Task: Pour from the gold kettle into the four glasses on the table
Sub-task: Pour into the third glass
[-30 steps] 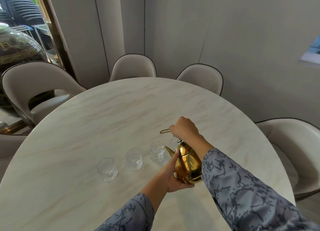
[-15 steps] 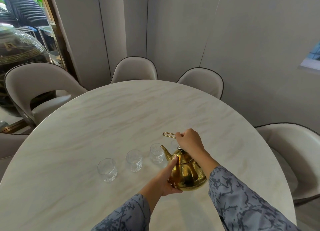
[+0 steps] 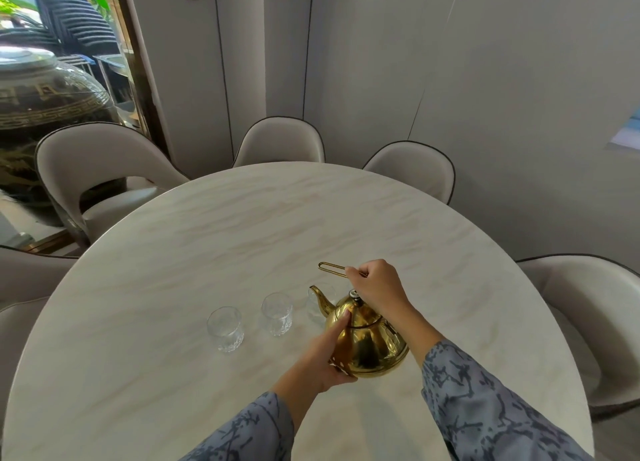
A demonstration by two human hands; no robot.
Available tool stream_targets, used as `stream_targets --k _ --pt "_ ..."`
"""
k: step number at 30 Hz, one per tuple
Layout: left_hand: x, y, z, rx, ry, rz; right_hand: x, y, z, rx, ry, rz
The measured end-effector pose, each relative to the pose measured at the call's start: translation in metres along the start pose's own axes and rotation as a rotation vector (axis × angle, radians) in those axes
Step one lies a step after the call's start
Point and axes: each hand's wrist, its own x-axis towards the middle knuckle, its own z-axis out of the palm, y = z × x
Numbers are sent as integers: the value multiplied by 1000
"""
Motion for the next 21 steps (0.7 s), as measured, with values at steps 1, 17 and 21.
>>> stream_targets --k 1,17,21 --pt "-7 1 -3 -16 -4 -20 0 -5 3 -4 -14 -10" --pt "-26 3 -31 -180 -32 -103 18 -57 39 -199 -172 19" --pt "-20 3 -31 -226 -50 -138 23 -64 41 -250 -202 16"
